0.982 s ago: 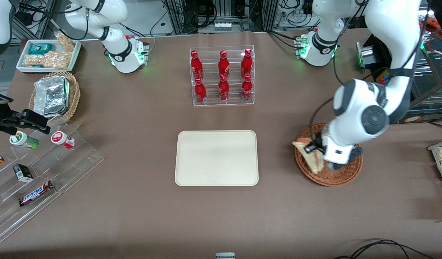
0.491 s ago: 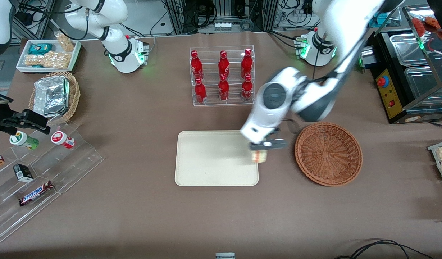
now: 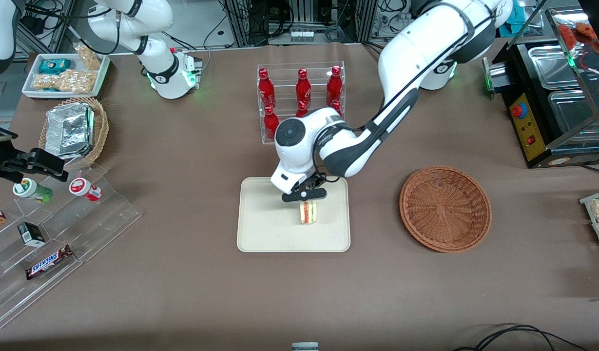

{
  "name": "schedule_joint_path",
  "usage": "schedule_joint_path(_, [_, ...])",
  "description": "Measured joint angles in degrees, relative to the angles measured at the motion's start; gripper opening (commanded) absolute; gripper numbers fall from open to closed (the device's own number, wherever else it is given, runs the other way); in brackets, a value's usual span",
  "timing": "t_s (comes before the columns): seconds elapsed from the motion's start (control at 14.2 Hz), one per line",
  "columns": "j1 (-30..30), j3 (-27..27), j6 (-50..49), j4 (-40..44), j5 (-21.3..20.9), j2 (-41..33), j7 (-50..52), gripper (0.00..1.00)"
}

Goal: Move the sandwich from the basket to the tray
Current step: 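Carry the sandwich with the left gripper over the cream tray, then lower the sandwich onto the tray and open the left gripper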

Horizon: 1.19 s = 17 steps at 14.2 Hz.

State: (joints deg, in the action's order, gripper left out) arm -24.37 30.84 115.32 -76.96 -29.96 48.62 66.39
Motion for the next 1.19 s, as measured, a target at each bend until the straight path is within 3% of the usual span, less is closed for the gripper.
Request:
schedule_joint_path(0.28, [-0.23,0.01,0.52,0.87,-0.06,1.59,-4.02,0.14])
schedule_joint_path(0.49, [-1.19,0.03,4.61,0.87,-0.06,3.27,-6.40,0.21])
schedule_joint_path(0.63, [-1.76,0.02,5.94,0.97,-0.09,4.13,-6.49,0.47])
schedule_joint_path(0.7, [-1.81,0.02,6.07,1.08,-0.10,4.23,-6.50,0.71])
schedule_joint_path(0.84, [-1.80,-0.03,6.09,1.41,-0.10,4.24,-4.35,1.00])
schedule_joint_path(1.19, [-1.75,-1.54,5.97,3.15,-0.11,4.22,-0.12,1.00])
